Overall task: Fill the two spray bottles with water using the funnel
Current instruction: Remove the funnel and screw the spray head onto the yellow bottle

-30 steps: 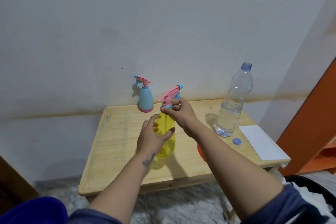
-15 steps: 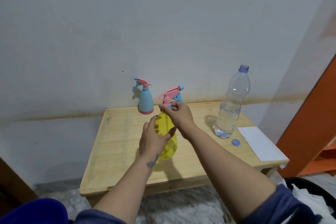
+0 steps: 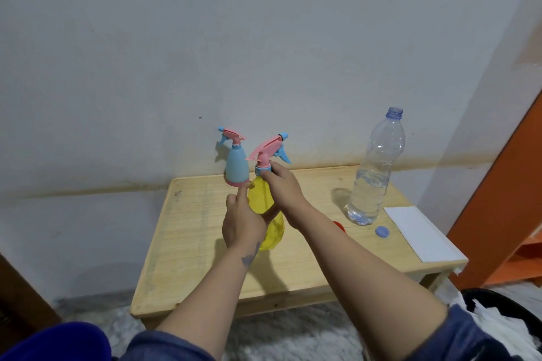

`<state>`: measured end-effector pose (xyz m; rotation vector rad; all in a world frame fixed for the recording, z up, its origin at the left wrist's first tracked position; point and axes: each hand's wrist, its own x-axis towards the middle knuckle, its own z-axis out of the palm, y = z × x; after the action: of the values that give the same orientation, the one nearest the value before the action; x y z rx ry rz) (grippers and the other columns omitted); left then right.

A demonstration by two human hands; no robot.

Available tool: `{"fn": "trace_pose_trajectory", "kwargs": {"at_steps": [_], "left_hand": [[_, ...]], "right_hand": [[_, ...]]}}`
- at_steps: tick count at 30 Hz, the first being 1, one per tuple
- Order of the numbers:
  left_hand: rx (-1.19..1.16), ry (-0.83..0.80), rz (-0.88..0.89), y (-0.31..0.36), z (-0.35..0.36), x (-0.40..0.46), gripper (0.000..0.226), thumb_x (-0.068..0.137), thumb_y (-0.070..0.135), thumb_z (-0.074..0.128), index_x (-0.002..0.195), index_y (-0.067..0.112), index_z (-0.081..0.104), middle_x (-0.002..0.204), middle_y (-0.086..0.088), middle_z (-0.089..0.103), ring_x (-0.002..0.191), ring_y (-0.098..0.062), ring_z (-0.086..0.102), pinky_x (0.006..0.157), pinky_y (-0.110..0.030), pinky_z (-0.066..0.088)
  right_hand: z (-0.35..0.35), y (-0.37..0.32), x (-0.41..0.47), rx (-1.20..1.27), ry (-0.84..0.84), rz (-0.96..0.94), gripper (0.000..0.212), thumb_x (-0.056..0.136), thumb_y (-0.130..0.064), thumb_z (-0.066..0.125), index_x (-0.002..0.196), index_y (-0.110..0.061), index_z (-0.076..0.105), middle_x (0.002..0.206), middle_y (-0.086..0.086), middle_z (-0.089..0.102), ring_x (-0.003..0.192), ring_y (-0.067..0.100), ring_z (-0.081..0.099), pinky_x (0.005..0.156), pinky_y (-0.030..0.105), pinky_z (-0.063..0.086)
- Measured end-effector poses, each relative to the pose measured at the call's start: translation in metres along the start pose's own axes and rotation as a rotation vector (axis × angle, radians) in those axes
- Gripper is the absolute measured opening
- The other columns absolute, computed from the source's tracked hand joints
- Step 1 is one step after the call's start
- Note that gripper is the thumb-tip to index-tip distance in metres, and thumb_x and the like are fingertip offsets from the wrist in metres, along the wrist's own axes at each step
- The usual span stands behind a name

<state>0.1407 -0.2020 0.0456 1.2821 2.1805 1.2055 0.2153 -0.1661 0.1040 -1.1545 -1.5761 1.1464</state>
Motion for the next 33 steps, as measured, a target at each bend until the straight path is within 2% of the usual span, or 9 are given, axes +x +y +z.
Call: {"fn": "trace_pose_trajectory", "kwargs": {"at_steps": [7,12,18,21,24,26,28,30,33], "left_hand": [[0.0,-0.036,-0.003,0.004,0.002,-0.002,0.071,0.079,0.04,0.07,0.141,0.036,0.034,0.113,0.001,0.046,0.092,-0.025,0.057,0.07,-0.033,0.046],[-0.005,-0.013,-0.033,0.005,0.002,0.002,0.068,0.079,0.044,0.07,0.138,0.037,0.037,0.11,0.001,0.045,0.092,-0.026,0.059,0.069,-0.033,0.046],[0.029,0.001,-0.06,0.003,0.004,0.002,0.066,0.078,0.042,0.071,0.136,0.038,0.04,0.111,-0.001,0.046,0.093,-0.028,0.06,0.069,-0.033,0.047],[0.034,0.001,-0.057,0.004,0.003,0.004,0.063,0.079,0.036,0.07,0.135,0.039,0.04,0.105,0.002,0.042,0.092,-0.029,0.061,0.073,-0.035,0.049],[0.005,0.002,-0.051,0.006,0.003,0.006,0.063,0.077,0.044,0.071,0.133,0.04,0.041,0.107,0.002,0.045,0.09,-0.028,0.06,0.071,-0.034,0.049],[0.017,0.024,-0.06,0.007,0.004,0.006,0.064,0.076,0.047,0.072,0.131,0.039,0.04,0.106,0.003,0.043,0.089,-0.027,0.06,0.068,-0.033,0.047],[0.023,0.051,-0.071,0.008,0.005,0.005,0.058,0.078,0.041,0.071,0.128,0.039,0.042,0.104,0.002,0.044,0.089,-0.027,0.059,0.071,-0.037,0.05],[-0.026,0.082,-0.105,0.009,0.007,0.002,0.042,0.086,0.033,0.059,0.126,0.034,0.046,0.108,-0.003,0.048,0.094,-0.028,0.058,0.079,-0.041,0.05],[-0.084,0.084,-0.113,0.01,0.011,-0.004,0.035,0.092,0.029,0.041,0.126,0.023,0.046,0.117,-0.01,0.05,0.102,-0.03,0.055,0.085,-0.042,0.047]], "right_hand": [[0.003,0.008,0.004,-0.051,0.303,0.042,0.033,0.074,-0.033,0.079,0.099,-0.014,0.068,0.09,-0.002,0.069,0.085,0.013,0.062,0.08,0.031,0.05],[0.012,0.01,0.007,-0.21,0.16,0.018,0.046,0.088,-0.054,0.049,0.118,-0.021,0.062,0.1,-0.003,0.063,0.098,0.019,0.056,0.091,0.042,0.035],[0.007,0.009,0.01,-0.116,0.371,0.053,0.013,0.081,-0.033,0.072,0.077,-0.021,0.067,0.08,-0.01,0.067,0.086,0.015,0.065,0.081,0.035,0.052],[0.012,0.009,0.008,0.024,0.357,0.08,0.018,0.086,-0.026,0.069,0.1,-0.017,0.063,0.1,-0.004,0.065,0.1,0.015,0.061,0.086,0.029,0.047],[0.008,0.005,0.015,-0.02,0.176,0.088,0.039,0.095,-0.025,0.053,0.131,-0.01,0.052,0.116,0.004,0.06,0.11,0.02,0.055,0.088,0.03,0.042],[0.006,0.004,0.02,-0.114,0.103,0.033,0.033,0.096,-0.025,0.051,0.124,-0.01,0.059,0.106,0.003,0.06,0.1,0.02,0.055,0.084,0.03,0.042],[0.009,0.007,0.021,-0.188,0.145,0.023,0.032,0.093,-0.031,0.055,0.12,-0.015,0.062,0.107,0.002,0.066,0.102,0.02,0.059,0.097,0.038,0.044],[0.017,0.012,0.02,-0.239,0.237,0.045,0.031,0.092,-0.035,0.056,0.118,-0.018,0.062,0.109,0.002,0.068,0.107,0.022,0.061,0.106,0.05,0.038],[0.023,0.017,0.017,-0.243,0.298,0.063,0.031,0.093,-0.035,0.054,0.118,-0.017,0.06,0.11,0.001,0.068,0.106,0.023,0.061,0.104,0.049,0.041]]}}
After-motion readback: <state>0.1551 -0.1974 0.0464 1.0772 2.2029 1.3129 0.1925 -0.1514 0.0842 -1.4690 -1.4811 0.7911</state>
